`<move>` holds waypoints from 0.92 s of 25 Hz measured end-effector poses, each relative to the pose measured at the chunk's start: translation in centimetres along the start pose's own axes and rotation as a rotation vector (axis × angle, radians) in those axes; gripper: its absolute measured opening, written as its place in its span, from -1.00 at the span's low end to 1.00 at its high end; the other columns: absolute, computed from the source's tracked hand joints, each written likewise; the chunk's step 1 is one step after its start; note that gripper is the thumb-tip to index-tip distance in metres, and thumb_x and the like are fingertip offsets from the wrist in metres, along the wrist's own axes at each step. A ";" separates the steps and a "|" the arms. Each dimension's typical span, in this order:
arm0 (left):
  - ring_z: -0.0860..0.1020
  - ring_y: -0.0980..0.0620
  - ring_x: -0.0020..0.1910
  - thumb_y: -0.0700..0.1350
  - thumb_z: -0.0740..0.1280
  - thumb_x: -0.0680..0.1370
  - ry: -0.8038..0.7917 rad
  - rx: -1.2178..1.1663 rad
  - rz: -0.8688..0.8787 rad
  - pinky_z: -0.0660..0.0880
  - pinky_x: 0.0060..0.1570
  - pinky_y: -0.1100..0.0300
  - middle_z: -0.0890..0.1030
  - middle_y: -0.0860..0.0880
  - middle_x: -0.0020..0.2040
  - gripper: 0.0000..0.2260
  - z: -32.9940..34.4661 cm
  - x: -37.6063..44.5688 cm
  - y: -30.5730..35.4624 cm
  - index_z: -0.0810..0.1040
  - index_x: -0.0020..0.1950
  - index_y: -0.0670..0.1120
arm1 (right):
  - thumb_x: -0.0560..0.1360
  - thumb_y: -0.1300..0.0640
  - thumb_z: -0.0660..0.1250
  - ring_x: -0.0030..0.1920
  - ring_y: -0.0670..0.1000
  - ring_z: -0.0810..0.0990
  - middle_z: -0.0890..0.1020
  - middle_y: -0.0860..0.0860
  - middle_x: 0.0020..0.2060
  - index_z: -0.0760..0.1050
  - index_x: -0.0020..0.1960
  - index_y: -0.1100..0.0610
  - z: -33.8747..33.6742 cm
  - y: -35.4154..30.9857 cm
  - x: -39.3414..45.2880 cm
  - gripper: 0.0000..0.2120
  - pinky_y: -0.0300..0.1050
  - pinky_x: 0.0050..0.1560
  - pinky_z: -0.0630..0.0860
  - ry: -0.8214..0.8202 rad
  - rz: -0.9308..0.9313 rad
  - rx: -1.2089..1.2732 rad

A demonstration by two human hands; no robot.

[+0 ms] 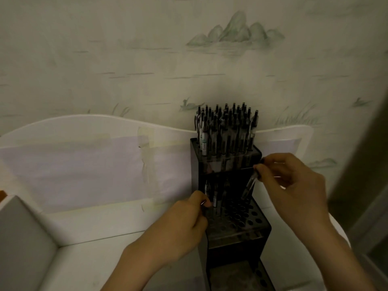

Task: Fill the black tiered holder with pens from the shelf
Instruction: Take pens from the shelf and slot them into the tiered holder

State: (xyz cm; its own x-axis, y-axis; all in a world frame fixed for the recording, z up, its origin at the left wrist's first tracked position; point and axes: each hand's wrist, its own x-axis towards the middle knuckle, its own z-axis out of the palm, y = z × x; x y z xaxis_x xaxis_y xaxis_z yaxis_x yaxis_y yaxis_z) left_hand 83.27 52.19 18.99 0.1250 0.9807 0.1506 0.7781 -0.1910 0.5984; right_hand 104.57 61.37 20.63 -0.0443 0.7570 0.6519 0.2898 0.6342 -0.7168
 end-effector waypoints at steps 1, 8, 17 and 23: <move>0.43 0.18 -0.35 -0.20 0.16 0.61 -0.001 -0.003 -0.010 0.41 -0.27 0.22 0.50 0.03 -0.26 -0.78 -0.1 0.0 0.0 0.36 0.22 0.02 | 0.46 0.08 0.44 -0.19 -0.24 0.66 0.66 -0.32 -0.16 0.55 -0.06 -0.13 0.4 0.2 -0.1 -0.86 -0.47 -0.15 0.51 -0.015 -0.001 -0.025; 0.45 0.37 -0.25 -0.28 0.13 0.59 0.046 -0.009 -0.016 0.34 -0.22 0.51 0.56 0.05 0.03 -0.74 -0.4 -0.1 0.2 0.28 0.24 -0.04 | 0.48 0.07 0.43 -0.19 -0.29 0.63 0.64 -0.34 -0.24 0.55 -0.04 -0.06 2.1 1.2 -0.6 -0.90 -0.49 -0.20 0.50 -0.070 0.005 -0.062; 0.52 0.22 -0.04 -0.21 0.21 0.63 0.225 -0.045 0.076 0.50 0.06 0.32 0.42 0.15 0.03 -0.64 -0.4 0.0 0.2 0.44 0.37 0.13 | 0.46 0.10 0.47 -0.18 -0.25 0.61 0.64 -0.17 -0.25 0.61 -0.06 0.03 4.1 1.8 -1.0 -0.92 -0.54 -0.18 0.46 -0.147 0.105 -0.132; 0.55 0.25 -0.05 -0.12 0.28 0.59 0.239 -0.054 0.050 0.55 -0.03 0.28 0.48 0.22 0.04 -0.63 -0.2 0.0 0.1 0.40 0.31 0.27 | 0.47 0.15 0.46 -0.21 -0.26 0.57 0.62 -0.16 -0.24 0.62 -0.03 0.06 3.9 2.1 -1.1 -0.91 -0.46 -0.15 0.51 -0.198 0.161 -0.204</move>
State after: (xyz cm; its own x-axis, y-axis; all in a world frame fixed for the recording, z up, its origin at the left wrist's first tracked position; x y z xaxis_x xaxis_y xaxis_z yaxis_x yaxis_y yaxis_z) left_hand 83.23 52.17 19.18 0.0085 0.9334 0.3587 0.7396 -0.2473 0.6260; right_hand 101.49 62.53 17.44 -0.1619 0.8735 0.4590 0.4926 0.4746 -0.7295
